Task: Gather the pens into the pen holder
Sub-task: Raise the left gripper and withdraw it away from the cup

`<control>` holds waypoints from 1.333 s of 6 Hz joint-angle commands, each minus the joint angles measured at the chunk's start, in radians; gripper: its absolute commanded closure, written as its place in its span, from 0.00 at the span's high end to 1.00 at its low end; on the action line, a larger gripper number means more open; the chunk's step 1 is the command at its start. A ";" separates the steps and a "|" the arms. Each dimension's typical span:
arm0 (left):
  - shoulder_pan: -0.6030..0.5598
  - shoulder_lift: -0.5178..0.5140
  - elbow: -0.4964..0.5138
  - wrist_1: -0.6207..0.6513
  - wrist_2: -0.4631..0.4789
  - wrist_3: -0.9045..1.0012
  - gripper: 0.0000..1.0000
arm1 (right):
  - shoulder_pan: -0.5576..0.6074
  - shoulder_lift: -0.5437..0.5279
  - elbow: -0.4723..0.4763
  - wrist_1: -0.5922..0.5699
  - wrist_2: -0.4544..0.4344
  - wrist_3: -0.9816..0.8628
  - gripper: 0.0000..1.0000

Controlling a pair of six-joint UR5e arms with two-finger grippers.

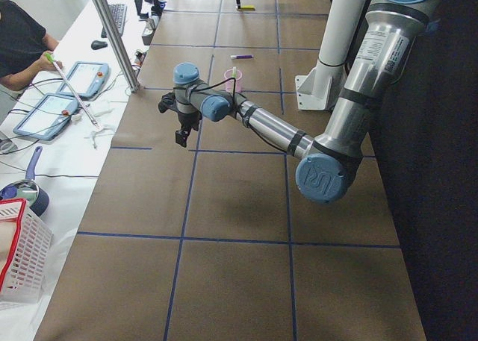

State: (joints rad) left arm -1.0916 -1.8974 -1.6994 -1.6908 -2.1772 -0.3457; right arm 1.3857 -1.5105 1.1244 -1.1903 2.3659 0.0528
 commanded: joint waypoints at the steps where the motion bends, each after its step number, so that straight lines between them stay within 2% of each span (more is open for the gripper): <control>1: -0.001 0.001 0.000 0.000 -0.001 0.002 1.00 | -0.002 0.009 -0.028 -0.002 0.004 -0.001 0.68; 3: -0.001 0.001 0.000 -0.001 -0.001 0.002 1.00 | -0.002 -0.013 -0.028 -0.002 0.032 -0.004 0.61; 4: -0.001 0.001 0.000 -0.001 -0.001 0.001 1.00 | -0.002 -0.020 -0.026 0.000 0.033 -0.004 0.44; 5: -0.001 0.001 -0.002 -0.001 -0.003 0.001 1.00 | -0.002 -0.020 -0.019 -0.002 0.035 -0.002 0.08; 6: -0.001 0.003 -0.002 -0.003 -0.003 0.001 1.00 | -0.002 -0.020 -0.018 -0.002 0.035 -0.004 0.00; 8: -0.001 0.004 -0.003 -0.003 -0.003 0.001 1.00 | -0.002 -0.020 -0.009 0.000 0.044 -0.010 0.00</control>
State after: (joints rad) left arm -1.0922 -1.8940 -1.7023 -1.6934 -2.1797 -0.3451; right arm 1.3872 -1.5314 1.1094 -1.1909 2.4009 0.0451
